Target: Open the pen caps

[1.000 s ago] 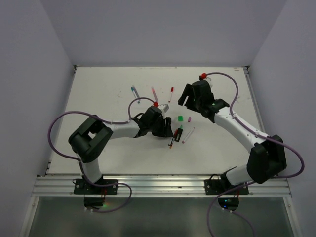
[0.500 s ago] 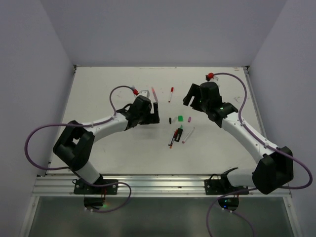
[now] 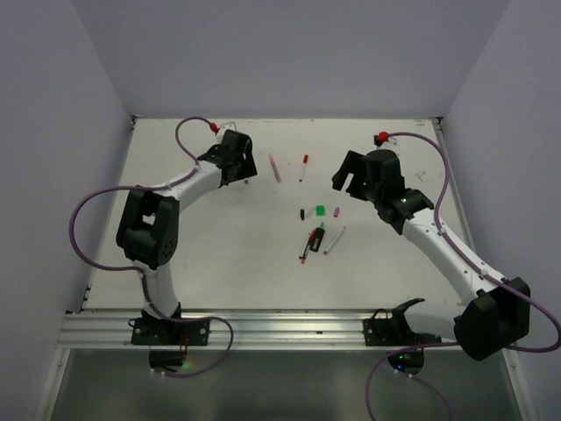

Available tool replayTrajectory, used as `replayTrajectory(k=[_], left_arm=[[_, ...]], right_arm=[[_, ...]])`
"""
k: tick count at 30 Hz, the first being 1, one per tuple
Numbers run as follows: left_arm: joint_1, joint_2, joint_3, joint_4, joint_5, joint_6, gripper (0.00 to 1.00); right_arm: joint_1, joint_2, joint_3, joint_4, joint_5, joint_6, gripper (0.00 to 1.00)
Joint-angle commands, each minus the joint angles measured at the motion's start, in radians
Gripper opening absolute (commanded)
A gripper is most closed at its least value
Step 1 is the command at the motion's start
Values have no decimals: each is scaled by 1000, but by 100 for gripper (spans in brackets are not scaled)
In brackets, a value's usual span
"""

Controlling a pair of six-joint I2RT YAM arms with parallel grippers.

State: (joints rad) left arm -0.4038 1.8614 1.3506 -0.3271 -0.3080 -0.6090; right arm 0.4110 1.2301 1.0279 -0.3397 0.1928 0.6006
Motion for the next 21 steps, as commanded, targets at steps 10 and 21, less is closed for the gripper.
replayTrajectory(k=[10,21], left_arm=[[85,219,209,-29,-25,40,50],[106,298,266,16,3,41,45]], right_arm=[[-9,-15,-32,7,-6,-7,82],[-9,9,-32,7,-27,5,81]])
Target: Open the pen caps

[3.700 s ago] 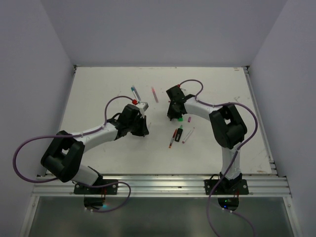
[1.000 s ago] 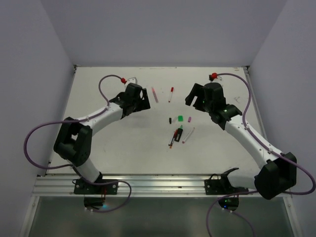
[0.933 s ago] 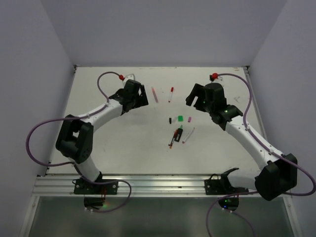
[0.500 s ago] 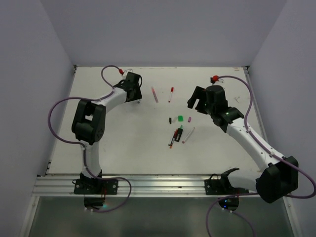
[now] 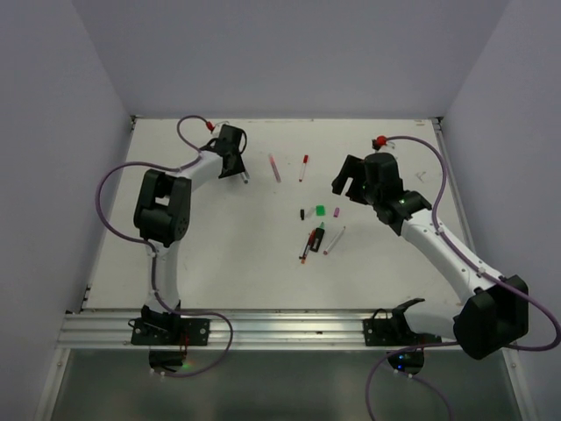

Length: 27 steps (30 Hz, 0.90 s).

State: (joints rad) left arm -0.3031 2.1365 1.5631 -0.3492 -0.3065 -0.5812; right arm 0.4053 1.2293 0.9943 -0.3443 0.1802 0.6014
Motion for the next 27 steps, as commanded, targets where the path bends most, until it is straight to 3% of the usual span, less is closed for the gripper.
replayTrajectory(k=[1,14,27], left_arm=[[5,33,58,38,4,15,45],[10,19,11,136,41,11,43],[12,86,38,65,18,12,41]], right_arm=[[-3,12,1,10,-13,6,81],[-5,27,7,5,-19,11,81],[-5,32,4,1,-24,20,81]])
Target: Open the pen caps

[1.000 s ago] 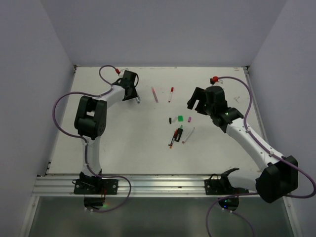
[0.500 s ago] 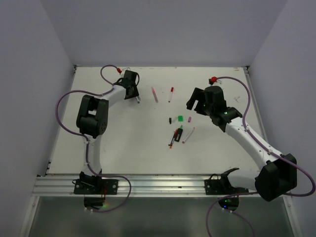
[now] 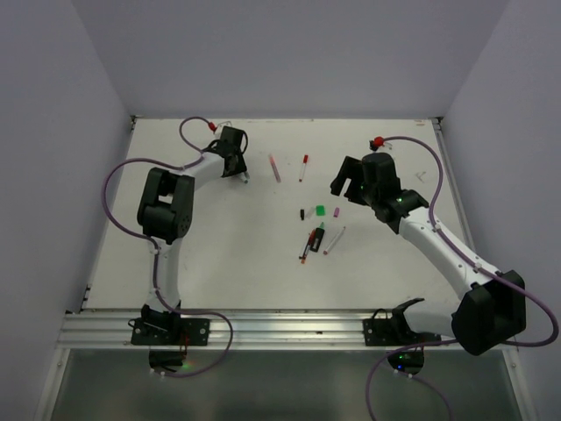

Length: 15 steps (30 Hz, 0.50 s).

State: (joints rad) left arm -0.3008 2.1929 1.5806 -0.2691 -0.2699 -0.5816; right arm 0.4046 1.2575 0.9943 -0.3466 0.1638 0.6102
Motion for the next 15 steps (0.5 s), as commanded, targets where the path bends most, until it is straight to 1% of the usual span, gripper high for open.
replayTrajectory(k=[1,4,6,9,10,11,13,14,15], left_arm=[[9,36,21,-18,-18,14,41],[9,41,18,-41,-25,16,40],[9,34,12,-54,-32,17,34],[9,16,-7,-84,-51,17,29],[9,10,-23,-93,-54,19,25],[9,4,-33,-94,-55,19,18],[9,-18,-62,-111,-58,19,9],[9,-27,-73,-117,-60,22,2],[9,-47,-102,-120,-60,23,0]], right_arm=[[-4,3,4,4,-9,11,81],[-4,8,3,3,-18,14,81],[-4,10,1,4,-21,16,81],[-4,10,0,6,-29,17,81],[-4,11,-2,8,-32,17,81],[-4,13,-3,9,-33,19,81],[-4,16,-5,15,-52,22,81],[-4,17,-8,21,-56,25,81],[-4,19,-9,24,-63,26,81]])
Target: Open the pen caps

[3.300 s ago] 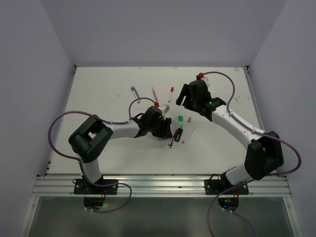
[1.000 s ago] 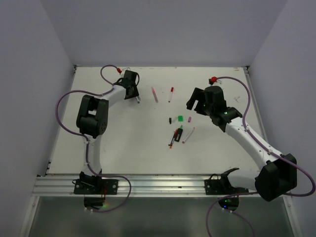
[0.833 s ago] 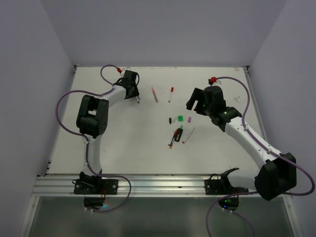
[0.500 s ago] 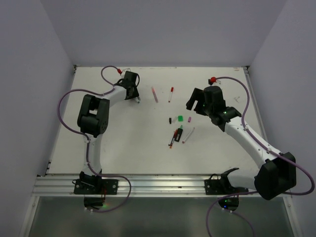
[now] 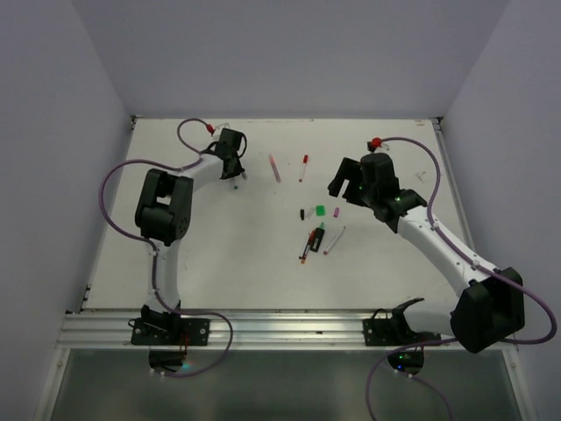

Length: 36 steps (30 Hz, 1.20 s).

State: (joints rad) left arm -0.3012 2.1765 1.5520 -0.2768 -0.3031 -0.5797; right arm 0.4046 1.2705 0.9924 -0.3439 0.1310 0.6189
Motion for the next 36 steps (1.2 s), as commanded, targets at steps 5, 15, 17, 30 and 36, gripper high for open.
replayTrajectory(k=[5,15,17,30,36], left_arm=[[10,-147,-210,-96,4,49,0],[-18,-525,-599,37,246,101,0],[-24,-570,-642,85,324,107,0],[-217,-804,-739,251,478,156,0],[-251,-831,-744,258,504,142,0]], right_arm=[[-4,26,-15,63,-93,24,80],[11,119,-18,187,-229,80,76],[25,141,-6,218,-244,88,76],[186,404,175,367,-297,245,71],[218,472,219,405,-287,292,69]])
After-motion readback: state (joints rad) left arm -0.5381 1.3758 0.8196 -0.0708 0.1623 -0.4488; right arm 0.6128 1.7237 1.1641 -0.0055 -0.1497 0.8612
